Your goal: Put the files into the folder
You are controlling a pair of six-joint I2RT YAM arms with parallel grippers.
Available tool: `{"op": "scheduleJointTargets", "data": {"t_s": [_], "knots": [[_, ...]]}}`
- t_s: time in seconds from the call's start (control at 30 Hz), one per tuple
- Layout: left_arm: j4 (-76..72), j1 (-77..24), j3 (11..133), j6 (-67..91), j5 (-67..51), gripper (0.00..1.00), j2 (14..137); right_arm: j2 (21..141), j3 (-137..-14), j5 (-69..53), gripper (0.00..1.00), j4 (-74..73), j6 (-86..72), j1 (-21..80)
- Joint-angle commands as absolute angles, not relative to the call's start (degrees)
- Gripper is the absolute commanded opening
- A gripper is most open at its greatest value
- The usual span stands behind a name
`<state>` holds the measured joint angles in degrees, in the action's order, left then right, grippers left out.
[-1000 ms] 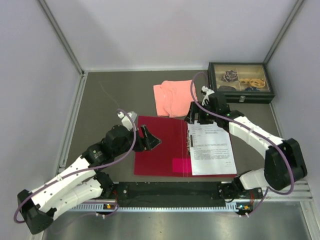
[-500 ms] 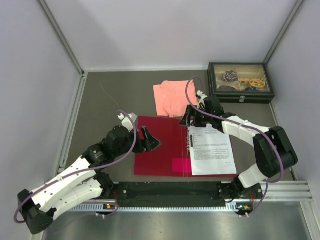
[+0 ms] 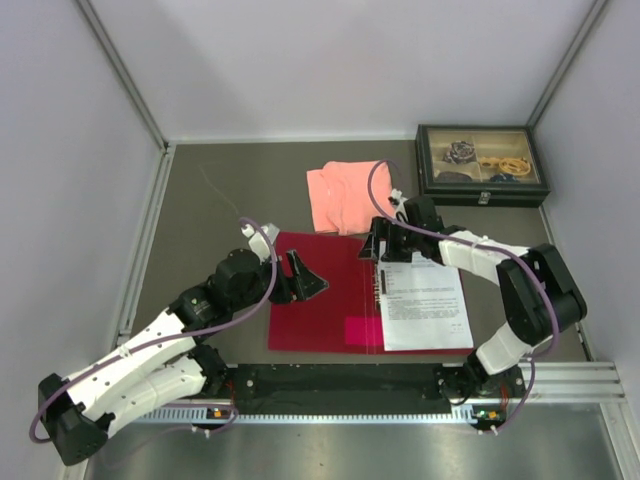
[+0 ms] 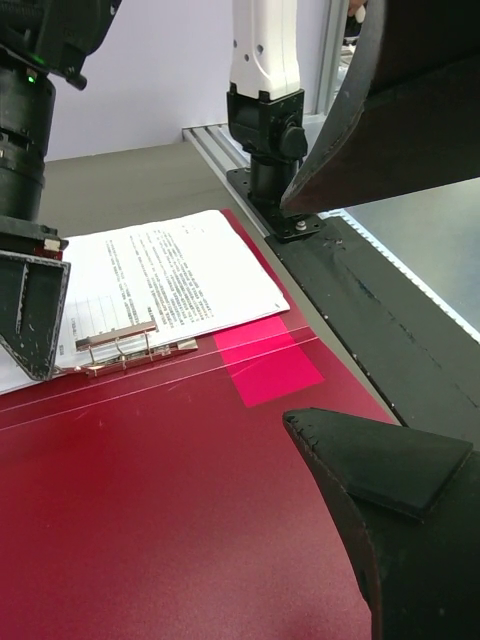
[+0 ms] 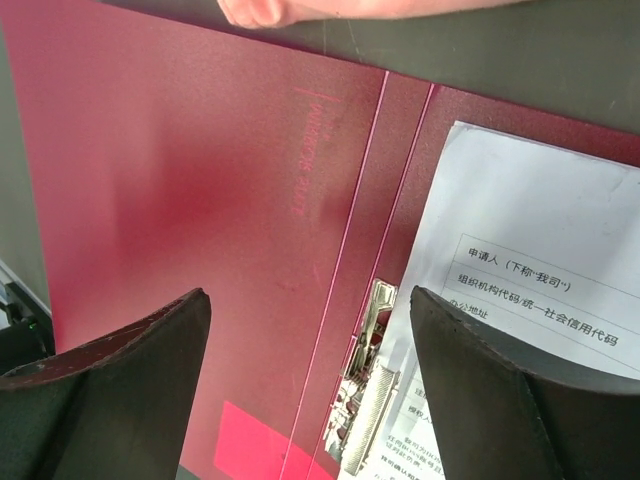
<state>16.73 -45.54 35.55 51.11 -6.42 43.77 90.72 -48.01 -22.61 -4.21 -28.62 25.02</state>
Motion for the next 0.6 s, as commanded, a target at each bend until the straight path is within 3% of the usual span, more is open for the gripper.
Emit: {"op": "scheduleJointTargets", "data": {"t_s": [0.0, 0.57], "knots": [[13.4, -45.4, 35.2, 51.6, -7.1, 0.83, 43.2, 91.8, -49.6, -24.1, 0.8, -3.6, -28.7, 25.6], [13.0, -45.4, 35.7, 51.6, -7.3, 0.83, 43.7, 93.8, -49.8, -30.9, 0.78, -0.4, -27.7, 25.6]]}}
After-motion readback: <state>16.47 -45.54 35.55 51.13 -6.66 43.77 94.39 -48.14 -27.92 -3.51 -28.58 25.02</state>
